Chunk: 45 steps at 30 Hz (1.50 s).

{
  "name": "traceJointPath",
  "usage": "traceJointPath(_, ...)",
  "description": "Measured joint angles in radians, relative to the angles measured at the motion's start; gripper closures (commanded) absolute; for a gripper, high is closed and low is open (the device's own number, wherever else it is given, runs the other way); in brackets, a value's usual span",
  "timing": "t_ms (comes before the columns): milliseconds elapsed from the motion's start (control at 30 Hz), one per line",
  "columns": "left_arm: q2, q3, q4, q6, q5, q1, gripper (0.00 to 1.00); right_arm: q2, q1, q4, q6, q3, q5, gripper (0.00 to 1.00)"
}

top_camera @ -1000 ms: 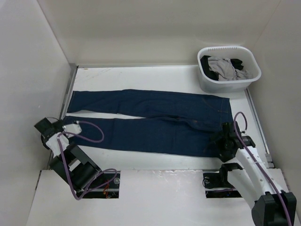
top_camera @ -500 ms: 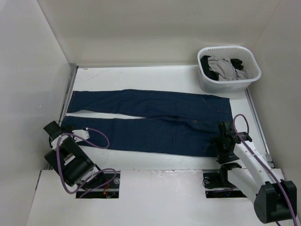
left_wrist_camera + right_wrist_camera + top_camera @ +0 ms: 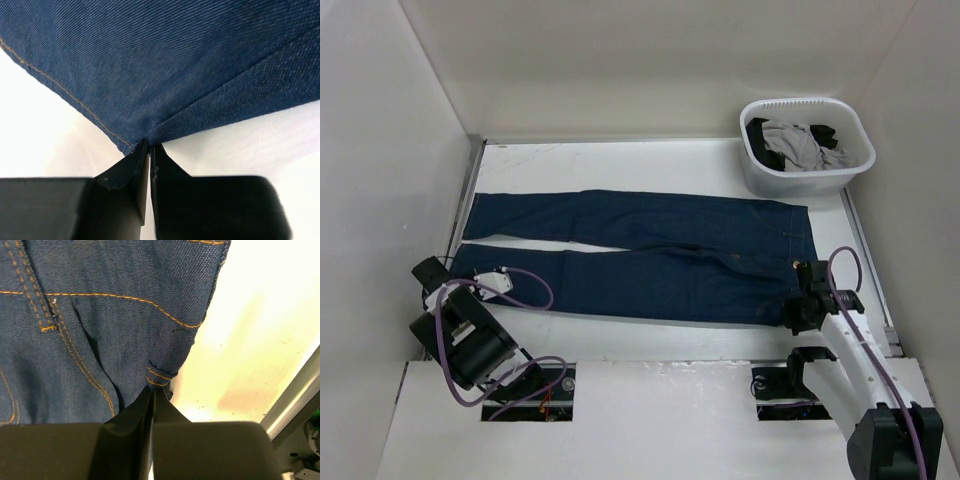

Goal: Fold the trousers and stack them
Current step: Fold the trousers

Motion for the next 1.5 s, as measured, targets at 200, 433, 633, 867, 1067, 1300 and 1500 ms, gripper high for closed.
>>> traceJointPath(200,-0.026,0.134,-0.151,-0.063,0.061,0.014,1.00,-0.015,-0.002,-0.041,-0.047,0.057,-0.002,1.00)
traceJointPath(433,-0.035,0.368,-0.263,-0.187,0.102,-0.111,1.00,0.004,0.001,-0.043,-0.207,0.389,0.071,1.00)
traceJointPath(633,0.122,0.638,-0.265,-0.300,0.093,-0.277,1.00,0.166,-0.044,0.098,-0.344,0.502,0.092,1.00)
traceJointPath(867,0.438,0.929,-0.275,-0.391,0.045,-0.399,1.00,0.473,-0.090,0.267,-0.415,0.565,0.045,1.00)
traceJointPath(1067,0.563,1.023,-0.294,-0.449,-0.004,-0.435,1.00,0.645,-0.096,0.332,-0.472,0.700,0.042,1.00)
traceJointPath(1300,0.577,1.141,-0.308,-0.507,-0.008,-0.445,1.00,0.730,-0.094,0.345,-0.512,0.874,0.025,1.00)
traceJointPath(1500,0.623,1.168,-0.311,-0.516,-0.034,-0.447,0.95,0.868,-0.089,0.352,-0.525,0.951,0.008,0.90)
